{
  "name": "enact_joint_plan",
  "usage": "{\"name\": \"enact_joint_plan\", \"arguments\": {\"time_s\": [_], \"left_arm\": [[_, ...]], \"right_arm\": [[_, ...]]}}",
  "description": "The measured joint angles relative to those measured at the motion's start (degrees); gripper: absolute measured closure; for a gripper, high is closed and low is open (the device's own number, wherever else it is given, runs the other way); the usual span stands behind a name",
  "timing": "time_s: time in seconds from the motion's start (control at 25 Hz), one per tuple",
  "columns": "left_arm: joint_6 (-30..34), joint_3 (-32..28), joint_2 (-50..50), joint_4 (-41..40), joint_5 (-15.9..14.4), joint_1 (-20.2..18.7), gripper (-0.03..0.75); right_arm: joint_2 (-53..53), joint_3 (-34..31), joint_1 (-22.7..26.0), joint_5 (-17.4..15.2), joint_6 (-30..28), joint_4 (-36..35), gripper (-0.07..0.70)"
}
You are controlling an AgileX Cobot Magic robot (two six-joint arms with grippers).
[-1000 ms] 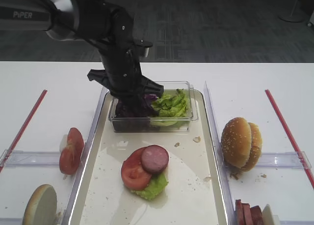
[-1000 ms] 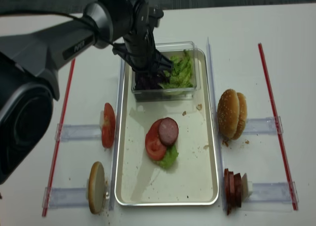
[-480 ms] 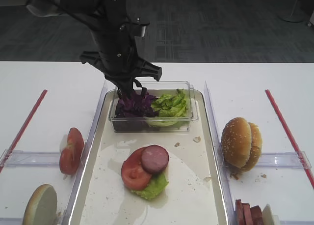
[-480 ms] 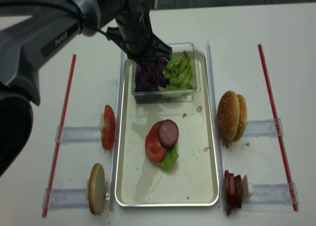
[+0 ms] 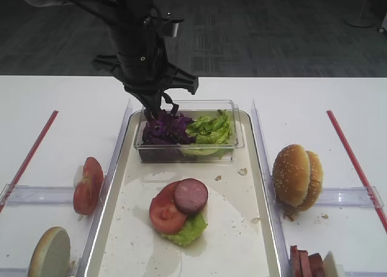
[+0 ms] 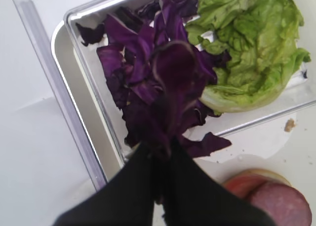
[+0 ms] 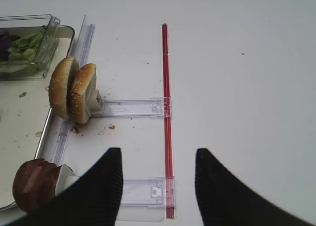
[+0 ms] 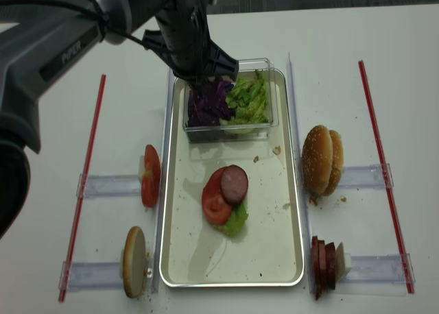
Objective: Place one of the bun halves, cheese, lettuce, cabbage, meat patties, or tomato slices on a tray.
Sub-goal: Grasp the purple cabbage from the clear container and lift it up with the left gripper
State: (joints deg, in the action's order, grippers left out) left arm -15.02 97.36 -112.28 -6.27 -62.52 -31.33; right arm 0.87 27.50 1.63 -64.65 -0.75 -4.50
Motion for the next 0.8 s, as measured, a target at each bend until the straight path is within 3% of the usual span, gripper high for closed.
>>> {"name": "enact_joint_plan", "arguments": {"time_s": [0.32,0.52,0.8], "left_arm": [[0.0,0.0,1.3,-0.1,-2.2,-1.5,0.722],[0.0,0.0,2.5,0.0,-5.2,-2.3,0.722],[2.1,0.0,3.6,3.7,-7.2,-3.4,0.722]], "right_arm": [[0.0,0.0,0.0,0.0,0.0,0.0,0.256],[0.0,0.0,0.0,0.0,0.0,0.0,0.256],[0.0,0.0,0.0,0.0,0.0,0.0,0.256]]}}
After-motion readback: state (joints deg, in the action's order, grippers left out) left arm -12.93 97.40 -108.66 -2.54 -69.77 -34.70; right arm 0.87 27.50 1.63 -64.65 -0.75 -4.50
